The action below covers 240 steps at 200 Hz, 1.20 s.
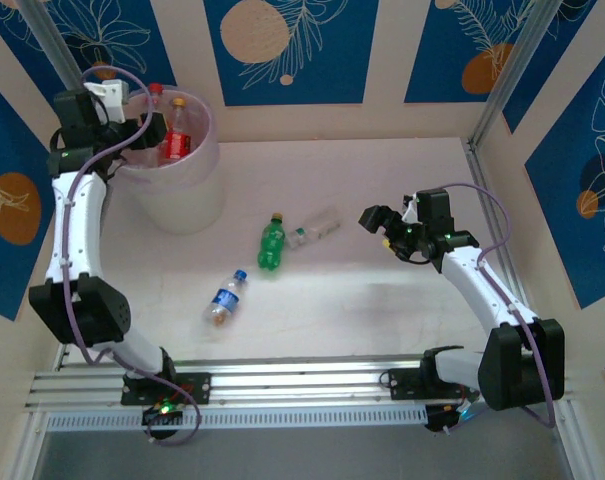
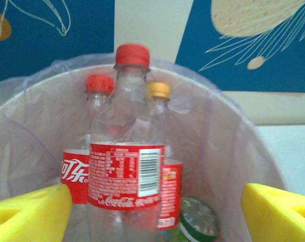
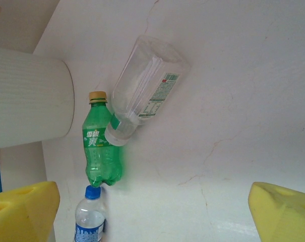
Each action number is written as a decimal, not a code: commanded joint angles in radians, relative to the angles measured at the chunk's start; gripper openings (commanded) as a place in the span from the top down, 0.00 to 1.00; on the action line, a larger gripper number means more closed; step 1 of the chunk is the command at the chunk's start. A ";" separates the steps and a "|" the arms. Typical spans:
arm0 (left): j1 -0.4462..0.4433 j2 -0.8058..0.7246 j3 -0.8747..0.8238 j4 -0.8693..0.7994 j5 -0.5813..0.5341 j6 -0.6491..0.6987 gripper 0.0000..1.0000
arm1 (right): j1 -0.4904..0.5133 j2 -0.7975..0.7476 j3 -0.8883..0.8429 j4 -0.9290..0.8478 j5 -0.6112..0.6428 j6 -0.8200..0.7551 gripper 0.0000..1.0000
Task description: Put the plastic bottles in the bin
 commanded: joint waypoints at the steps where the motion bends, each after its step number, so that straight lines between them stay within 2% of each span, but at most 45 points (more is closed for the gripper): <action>1: -0.022 -0.086 0.084 -0.195 0.037 0.042 0.10 | 0.007 0.013 0.022 0.002 -0.011 0.000 0.03; 36: -0.121 -0.195 0.111 -0.453 -0.095 0.132 0.09 | 0.014 0.051 0.045 0.023 -0.019 0.000 0.03; 69: -0.295 -0.301 0.056 -0.609 -0.213 0.113 0.09 | 0.024 0.087 0.065 0.042 -0.014 0.001 0.03; 102: -0.444 -0.380 -0.157 -0.673 -0.214 -0.004 0.09 | 0.045 0.120 0.076 0.055 -0.019 0.006 0.03; 146: -0.637 -0.414 -0.465 -0.617 -0.163 -0.171 0.09 | 0.053 0.134 0.081 0.056 -0.011 0.006 0.03; 191: -0.668 -0.381 -0.717 -0.511 -0.178 -0.209 0.05 | 0.058 0.125 0.078 0.051 -0.006 0.005 0.03; 210: -0.668 -0.330 -0.759 -0.448 -0.137 -0.230 0.03 | 0.055 0.115 0.067 0.046 -0.001 0.002 0.03; 240: -0.665 -0.251 -0.822 -0.384 -0.158 -0.267 0.02 | 0.050 0.097 0.055 0.041 -0.002 -0.001 0.03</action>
